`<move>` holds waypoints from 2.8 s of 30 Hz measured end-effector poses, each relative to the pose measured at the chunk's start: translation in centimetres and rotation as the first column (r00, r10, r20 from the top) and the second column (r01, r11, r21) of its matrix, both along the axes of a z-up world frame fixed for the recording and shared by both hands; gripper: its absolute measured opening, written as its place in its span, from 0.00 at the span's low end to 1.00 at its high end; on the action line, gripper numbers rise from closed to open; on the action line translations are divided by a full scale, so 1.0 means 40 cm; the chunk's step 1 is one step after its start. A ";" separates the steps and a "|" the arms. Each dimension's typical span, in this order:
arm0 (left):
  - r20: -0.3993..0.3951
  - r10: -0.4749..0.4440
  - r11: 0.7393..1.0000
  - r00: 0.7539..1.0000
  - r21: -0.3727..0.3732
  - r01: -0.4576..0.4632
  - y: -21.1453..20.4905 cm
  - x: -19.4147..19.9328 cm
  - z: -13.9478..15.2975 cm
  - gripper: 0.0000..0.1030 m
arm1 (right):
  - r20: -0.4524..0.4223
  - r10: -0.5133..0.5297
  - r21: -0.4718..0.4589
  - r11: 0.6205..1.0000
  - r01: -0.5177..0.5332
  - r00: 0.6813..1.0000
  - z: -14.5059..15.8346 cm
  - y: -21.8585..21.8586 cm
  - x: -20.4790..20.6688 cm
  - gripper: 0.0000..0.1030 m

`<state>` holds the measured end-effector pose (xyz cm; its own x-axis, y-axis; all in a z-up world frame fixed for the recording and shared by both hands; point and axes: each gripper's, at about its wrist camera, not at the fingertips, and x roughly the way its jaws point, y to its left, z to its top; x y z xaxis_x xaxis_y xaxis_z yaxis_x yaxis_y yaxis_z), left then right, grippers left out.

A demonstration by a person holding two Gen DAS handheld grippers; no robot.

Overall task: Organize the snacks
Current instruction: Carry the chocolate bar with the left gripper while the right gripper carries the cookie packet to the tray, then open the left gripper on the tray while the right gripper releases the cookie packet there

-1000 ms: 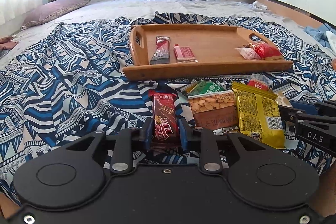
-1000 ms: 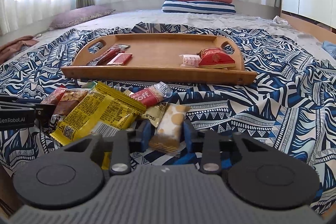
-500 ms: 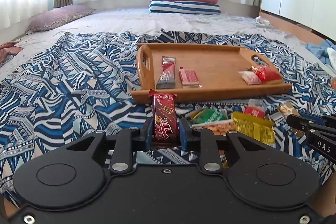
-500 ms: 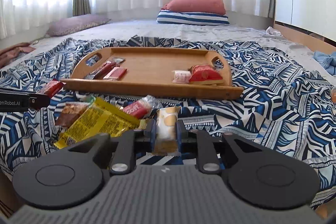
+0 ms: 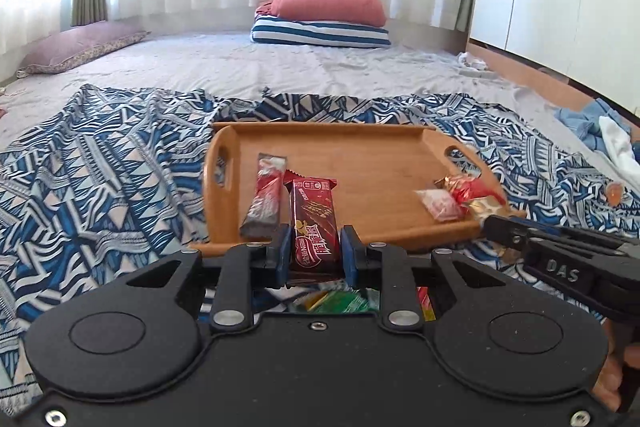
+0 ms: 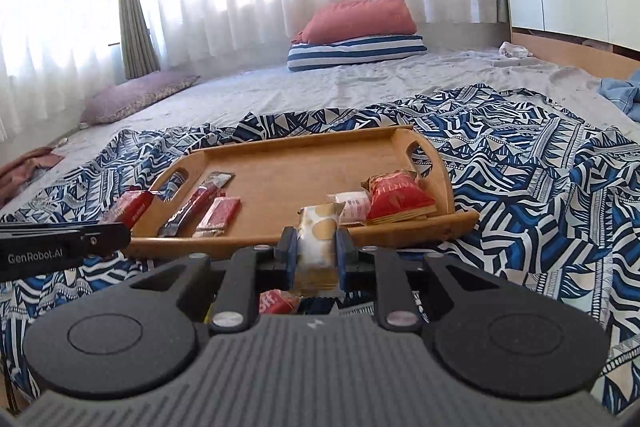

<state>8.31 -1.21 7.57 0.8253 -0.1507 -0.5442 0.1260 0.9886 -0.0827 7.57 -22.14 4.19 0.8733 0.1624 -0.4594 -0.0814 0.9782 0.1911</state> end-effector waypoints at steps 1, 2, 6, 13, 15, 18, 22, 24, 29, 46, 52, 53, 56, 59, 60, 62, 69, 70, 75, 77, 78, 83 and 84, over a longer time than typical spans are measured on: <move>-0.003 -0.006 1.000 1.000 -0.012 0.006 -0.005 0.015 0.002 0.24 | -0.003 -0.002 0.010 1.000 0.002 1.000 0.000 0.001 0.016 0.23; -0.009 -0.012 1.000 1.000 -0.019 0.011 -0.010 0.029 0.003 0.24 | -0.008 -0.002 0.020 1.000 0.002 1.000 0.001 0.002 0.032 0.23; -0.030 -0.040 0.998 0.999 -0.038 0.039 -0.035 0.093 0.004 0.24 | -0.058 0.001 0.089 0.996 0.004 0.998 -0.004 -0.011 0.110 0.23; -0.110 -0.054 0.995 0.992 -0.089 0.044 -0.057 0.200 -0.029 0.24 | -0.141 -0.006 0.197 0.980 0.034 0.990 -0.040 -0.039 0.215 0.23; -0.129 -0.054 0.995 0.990 -0.095 0.041 -0.063 0.220 -0.042 0.24 | -0.155 -0.006 0.198 0.979 0.037 0.988 -0.052 -0.037 0.230 0.23; -0.157 -0.044 0.995 0.987 -0.099 0.028 -0.070 0.249 -0.063 0.24 | -0.169 -0.002 0.199 0.979 0.036 0.986 -0.070 -0.029 0.246 0.23; -0.185 -0.029 0.996 0.982 -0.085 0.013 -0.077 0.277 -0.091 0.24 | -0.181 -0.001 0.207 0.977 0.039 0.984 -0.088 -0.023 0.258 0.23; -0.193 -0.026 0.997 0.981 -0.076 0.012 -0.082 0.283 -0.101 0.24 | -0.183 0.000 0.205 0.978 0.038 0.983 -0.096 -0.019 0.262 0.23; -0.206 -0.016 0.997 0.979 -0.074 0.000 -0.085 0.297 -0.117 0.24 | -0.176 0.007 0.174 0.984 0.024 0.984 -0.103 -0.009 0.271 0.23; -0.202 0.037 0.997 0.979 -0.064 -0.051 -0.087 0.303 -0.139 0.24 | -0.172 -0.007 0.116 0.993 0.027 0.985 -0.121 -0.002 0.291 0.23; -0.205 0.083 0.993 0.975 -0.069 -0.099 -0.059 0.311 -0.140 0.24 | -0.171 -0.026 0.113 0.993 0.046 0.985 -0.121 -0.012 0.290 0.23; -0.204 0.091 0.992 0.975 -0.067 -0.106 -0.055 0.312 -0.140 0.24 | -0.169 -0.031 0.109 0.993 0.050 0.985 -0.121 -0.012 0.291 0.23; -0.203 0.096 0.992 0.975 -0.062 -0.111 -0.047 0.313 -0.139 0.24 | -0.168 -0.041 0.108 0.992 0.059 0.985 -0.123 -0.017 0.292 0.23; -0.212 0.102 0.990 0.972 -0.072 -0.120 -0.042 0.315 -0.138 0.24 | -0.169 -0.046 0.108 0.992 0.065 0.985 -0.124 -0.023 0.293 0.23; -0.216 0.107 0.989 0.971 -0.077 -0.126 -0.041 0.315 -0.137 0.24 | -0.169 -0.046 0.106 0.992 0.064 0.985 -0.124 -0.023 0.293 0.23; -0.220 0.117 0.988 0.968 -0.077 -0.136 -0.040 0.317 -0.136 0.24 | -0.170 -0.047 0.101 0.993 0.064 0.984 -0.124 -0.023 0.293 0.23; -0.229 0.121 0.989 0.966 -0.050 -0.136 -0.053 0.314 -0.136 0.26 | -0.171 -0.051 0.101 0.993 0.069 0.984 -0.123 -0.023 0.290 0.29; -0.231 0.117 0.990 0.966 -0.047 -0.131 -0.054 0.313 -0.136 0.27 | -0.171 -0.047 0.106 0.992 0.066 0.984 -0.122 -0.023 0.289 0.31; -0.238 0.095 0.991 0.967 -0.065 -0.113 -0.055 0.306 -0.130 0.36 | -0.170 -0.041 0.114 0.992 0.061 0.985 -0.115 -0.023 0.278 0.44; -0.239 0.088 0.992 0.967 -0.062 -0.106 -0.055 0.300 -0.127 0.38 | -0.166 -0.038 0.113 0.992 0.058 0.985 -0.111 -0.023 0.272 0.44; -0.239 0.085 0.993 0.967 -0.061 -0.102 -0.056 0.297 -0.124 0.41 | -0.164 -0.037 0.111 0.992 0.055 0.986 -0.107 -0.023 0.269 0.45; -0.223 0.057 0.996 0.973 -0.055 -0.071 -0.056 0.269 -0.105 0.50 | -0.141 -0.023 0.097 0.995 0.038 0.990 -0.085 -0.019 0.250 0.49; -0.218 0.047 0.997 0.975 -0.052 -0.059 -0.057 0.263 -0.100 0.53 | -0.138 -0.019 0.096 0.995 0.032 0.990 -0.080 -0.018 0.245 0.50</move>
<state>18.81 -3.48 3.55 0.6965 -0.1463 -0.7024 0.0462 0.9861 -0.1596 17.35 -22.87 0.97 0.8080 0.1907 -0.5574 -0.0230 0.9557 0.2935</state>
